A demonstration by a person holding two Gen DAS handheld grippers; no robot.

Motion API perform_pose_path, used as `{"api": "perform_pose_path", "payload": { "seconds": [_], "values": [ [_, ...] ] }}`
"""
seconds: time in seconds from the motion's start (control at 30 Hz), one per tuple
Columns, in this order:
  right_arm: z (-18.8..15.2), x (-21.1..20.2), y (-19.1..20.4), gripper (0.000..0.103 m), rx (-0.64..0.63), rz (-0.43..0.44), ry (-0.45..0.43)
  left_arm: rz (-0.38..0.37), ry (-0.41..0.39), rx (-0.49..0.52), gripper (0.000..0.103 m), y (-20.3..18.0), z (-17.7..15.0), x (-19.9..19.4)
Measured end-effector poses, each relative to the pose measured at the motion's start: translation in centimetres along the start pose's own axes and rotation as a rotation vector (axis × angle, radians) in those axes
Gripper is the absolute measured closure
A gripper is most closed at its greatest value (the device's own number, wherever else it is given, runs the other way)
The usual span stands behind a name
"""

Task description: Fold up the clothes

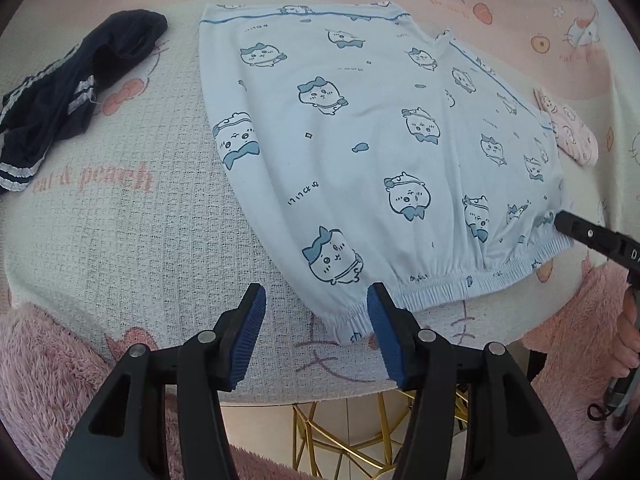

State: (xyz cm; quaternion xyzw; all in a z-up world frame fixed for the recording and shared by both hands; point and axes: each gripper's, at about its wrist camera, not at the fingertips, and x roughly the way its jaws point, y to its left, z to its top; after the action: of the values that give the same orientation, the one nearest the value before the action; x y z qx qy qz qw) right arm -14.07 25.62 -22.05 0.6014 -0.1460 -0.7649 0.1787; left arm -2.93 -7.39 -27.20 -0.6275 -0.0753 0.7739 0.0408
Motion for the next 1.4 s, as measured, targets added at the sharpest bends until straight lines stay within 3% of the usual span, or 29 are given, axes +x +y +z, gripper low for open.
{"api": "perform_pose_path", "payload": {
  "seconds": [0.13,0.23,0.3,0.43,0.53,0.63,0.73,0.87,1.0,1.03,1.1,1.3,1.4],
  "values": [
    [2.8,2.5,3.8,0.096,-0.115,-0.011,0.043,-0.014,-0.009,-0.015,0.048,0.1,0.5,-0.8],
    [2.9,6.6,4.3,0.09,-0.122,-0.02,0.156,-0.066,-0.039,0.001,0.048,-0.3,1.4,-1.8],
    [2.6,7.2,4.1,0.087,-0.117,0.001,0.162,-0.107,-0.055,0.026,0.048,-1.3,1.9,-2.3],
    [2.2,3.3,2.6,0.075,-0.023,0.125,0.084,-0.195,-0.052,0.089,0.048,-5.0,3.5,-0.5],
    [1.4,-0.7,0.4,0.072,0.053,0.143,-0.029,-0.29,-0.042,0.129,0.048,-8.2,5.1,1.3],
    [0.5,-1.4,-2.2,0.071,0.109,0.065,-0.059,-0.321,-0.032,0.168,0.048,-10.8,6.0,2.1],
    [-0.3,0.1,-3.9,0.07,0.141,0.042,-0.013,-0.3,0.0,0.193,0.048,-13.3,6.9,4.2],
    [-1.0,2.1,-3.9,0.07,0.127,0.135,0.04,-0.303,0.013,0.2,0.051,-14.2,7.1,4.9],
    [-2.1,4.1,-0.8,0.069,-0.058,0.096,0.159,-0.245,0.012,0.171,0.07,-13.6,7.1,5.5],
    [-2.4,4.1,-0.3,0.069,-0.092,0.104,0.178,-0.234,0.013,0.16,0.071,-13.4,7.2,5.7],
    [-2.9,4.1,-0.2,0.069,-0.108,0.136,0.214,-0.279,0.019,0.128,0.071,-12.7,7.3,5.4],
    [-1.3,1.1,-3.1,0.069,0.029,0.157,0.046,-0.303,0.059,0.15,0.07,-13.2,8.0,5.9],
    [-0.8,1.7,-4.5,0.069,0.086,0.125,0.023,-0.333,0.098,0.171,0.07,-14.0,8.0,6.6]
  ]
}}
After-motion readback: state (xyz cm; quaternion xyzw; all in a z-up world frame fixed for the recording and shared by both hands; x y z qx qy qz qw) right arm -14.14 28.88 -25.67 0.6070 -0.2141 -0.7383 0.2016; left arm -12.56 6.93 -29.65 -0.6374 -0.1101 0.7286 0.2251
